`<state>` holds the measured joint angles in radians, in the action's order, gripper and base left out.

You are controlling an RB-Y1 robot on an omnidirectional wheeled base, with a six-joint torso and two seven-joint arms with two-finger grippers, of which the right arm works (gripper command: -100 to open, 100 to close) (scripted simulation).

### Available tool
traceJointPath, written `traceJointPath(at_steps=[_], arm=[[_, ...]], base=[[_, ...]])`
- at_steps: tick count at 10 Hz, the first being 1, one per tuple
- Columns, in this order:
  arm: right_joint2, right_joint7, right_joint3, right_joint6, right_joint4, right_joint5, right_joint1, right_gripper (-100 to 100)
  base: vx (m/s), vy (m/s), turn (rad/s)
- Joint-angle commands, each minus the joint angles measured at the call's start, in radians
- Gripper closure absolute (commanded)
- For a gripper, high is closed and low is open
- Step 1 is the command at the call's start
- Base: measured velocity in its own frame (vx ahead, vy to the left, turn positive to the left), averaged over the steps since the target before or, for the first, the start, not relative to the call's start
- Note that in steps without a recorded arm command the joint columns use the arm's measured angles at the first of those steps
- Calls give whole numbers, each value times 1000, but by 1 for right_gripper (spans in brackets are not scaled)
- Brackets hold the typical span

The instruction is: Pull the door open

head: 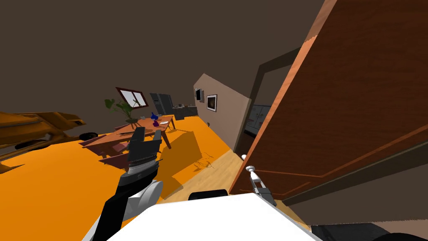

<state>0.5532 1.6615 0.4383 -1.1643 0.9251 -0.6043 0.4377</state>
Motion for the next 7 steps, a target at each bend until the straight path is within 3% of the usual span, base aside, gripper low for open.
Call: traceJointPath(at_steps=[1, 4, 7], arm=[[8, 14, 3, -18, -15, 5, -10, 100], [11, 22, 11, -17, -29, 10, -16, 100], [19, 38, 19, -30, -46, 18, -28, 100]], base=[[-207, 0, 92], [-128, -16, 72], [-218, -32, 131]])
